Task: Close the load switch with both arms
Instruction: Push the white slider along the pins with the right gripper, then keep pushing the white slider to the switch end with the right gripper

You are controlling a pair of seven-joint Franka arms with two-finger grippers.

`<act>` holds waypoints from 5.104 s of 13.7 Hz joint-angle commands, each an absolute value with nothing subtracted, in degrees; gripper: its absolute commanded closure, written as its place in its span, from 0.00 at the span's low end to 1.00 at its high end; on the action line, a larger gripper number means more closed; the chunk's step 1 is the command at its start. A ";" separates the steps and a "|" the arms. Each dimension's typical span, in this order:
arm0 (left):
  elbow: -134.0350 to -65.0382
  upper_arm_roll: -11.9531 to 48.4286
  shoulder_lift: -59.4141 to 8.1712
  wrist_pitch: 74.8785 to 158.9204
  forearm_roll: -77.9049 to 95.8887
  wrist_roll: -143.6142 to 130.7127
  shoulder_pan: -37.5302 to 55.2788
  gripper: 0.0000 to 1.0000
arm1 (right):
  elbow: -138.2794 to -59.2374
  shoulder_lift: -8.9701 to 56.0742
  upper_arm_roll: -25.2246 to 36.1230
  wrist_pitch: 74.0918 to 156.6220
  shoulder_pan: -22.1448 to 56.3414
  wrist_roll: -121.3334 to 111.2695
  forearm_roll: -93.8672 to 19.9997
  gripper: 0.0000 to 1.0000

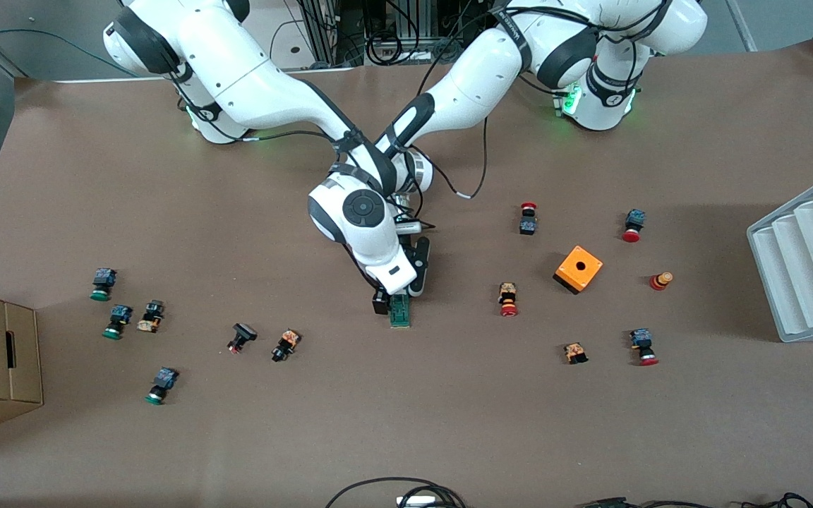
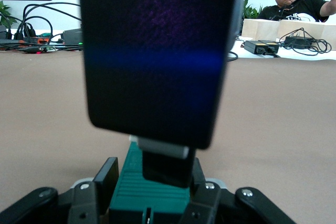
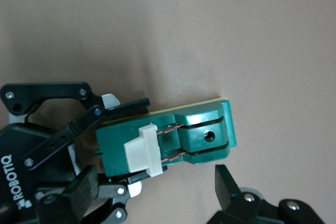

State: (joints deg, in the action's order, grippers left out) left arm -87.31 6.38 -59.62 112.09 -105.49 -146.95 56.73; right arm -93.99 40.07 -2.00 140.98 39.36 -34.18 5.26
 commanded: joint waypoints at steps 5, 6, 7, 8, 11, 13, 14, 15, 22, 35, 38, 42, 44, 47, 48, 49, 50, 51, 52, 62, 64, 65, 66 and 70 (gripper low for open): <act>-87.54 6.06 -59.59 111.36 -106.26 -148.10 57.22 0.38 | -91.93 42.54 -0.62 143.52 40.25 -33.13 6.15 0.01; -87.54 6.06 -59.59 111.36 -106.26 -148.10 57.22 0.38 | -91.85 42.54 -0.53 143.53 40.43 -33.13 6.15 0.01; -87.54 6.06 -59.59 111.36 -106.26 -148.10 57.22 0.38 | -91.76 42.54 -0.53 143.53 40.43 -33.13 6.07 0.01; -87.54 6.06 -59.59 111.36 -106.26 -148.10 57.22 0.38 | -91.32 42.63 -0.35 143.53 40.52 -33.13 6.06 0.01; -87.63 6.06 -59.59 111.36 -106.26 -148.10 57.22 0.38 | -90.79 43.24 0.00 143.61 40.87 -33.13 5.98 0.01; -87.71 6.06 -59.59 111.36 -106.26 -148.18 57.22 0.38 | -90.79 43.33 0.26 143.70 40.96 -33.13 5.98 0.01; -87.71 6.06 -59.59 111.36 -106.26 -148.18 57.22 0.38 | -90.79 43.59 0.35 144.05 41.31 -33.13 5.98 0.01; -87.71 6.06 -59.59 111.36 -106.26 -148.18 57.22 0.38 | -90.70 43.85 0.44 144.05 41.40 -33.13 5.98 0.01; -87.71 6.06 -59.50 111.36 -106.26 -148.18 57.22 0.38 | -90.26 43.95 0.88 144.40 41.57 -33.13 5.98 0.04; -87.71 6.06 -59.50 111.36 -106.26 -148.10 57.22 0.38 | -90.18 43.77 1.84 145.28 41.66 -33.13 5.89 0.23; -87.71 6.06 -59.50 111.36 -106.26 -148.10 57.22 0.38 | -90.18 43.68 1.76 145.28 41.66 -33.13 5.89 0.24; -87.71 6.06 -59.50 111.36 -106.26 -148.10 57.22 0.38 | -90.09 43.51 1.76 145.28 41.66 -33.13 5.89 0.26; -87.71 6.06 -59.50 111.36 -106.26 -148.10 57.22 0.38 | -90.09 43.33 1.76 145.28 41.66 -33.05 5.89 0.27; -87.71 6.06 -59.41 111.36 -106.26 -148.10 57.22 0.38 | -89.47 43.33 1.76 145.28 41.66 -33.05 5.71 0.27; -87.71 6.06 -59.50 111.36 -106.26 -148.10 57.22 0.38 | -89.39 43.24 1.76 145.28 41.57 -33.05 5.71 0.27; -87.71 6.06 -59.50 111.36 -106.26 -148.10 57.22 0.38 | -89.38 43.07 1.76 145.28 41.40 -33.05 5.71 0.27; -87.71 6.06 -59.50 111.36 -106.26 -148.10 57.22 0.38 | -89.38 42.72 1.76 145.28 40.96 -32.96 5.45 0.27; -87.71 6.06 -59.50 111.36 -106.26 -148.10 57.22 0.38 | -89.38 42.71 1.76 145.28 40.87 -32.70 5.19 0.27; -87.71 6.06 -59.50 111.36 -106.26 -148.10 57.22 0.38 | -89.38 42.71 1.76 145.28 40.87 -32.61 5.19 0.27; -87.71 6.06 -59.50 111.36 -106.26 -148.10 57.22 0.38 | -88.86 42.71 1.85 145.37 40.96 -31.73 5.01 0.29; -87.71 6.06 -59.41 111.36 -106.26 -148.10 57.22 0.38 | -88.68 42.80 1.85 145.37 40.96 -31.38 5.01 0.31; -87.71 6.06 -59.41 111.36 -106.26 -148.10 57.22 0.38 | -88.68 42.72 1.85 145.37 40.96 -31.29 5.01 0.33; -87.71 6.06 -59.50 111.36 -106.26 -148.10 57.22 0.38 | -88.68 42.71 1.85 145.37 40.87 -31.20 5.01 0.33; -87.71 6.06 -59.41 111.36 -106.26 -148.10 57.22 0.38 | -88.68 42.71 1.85 145.72 40.96 -30.85 4.92 0.33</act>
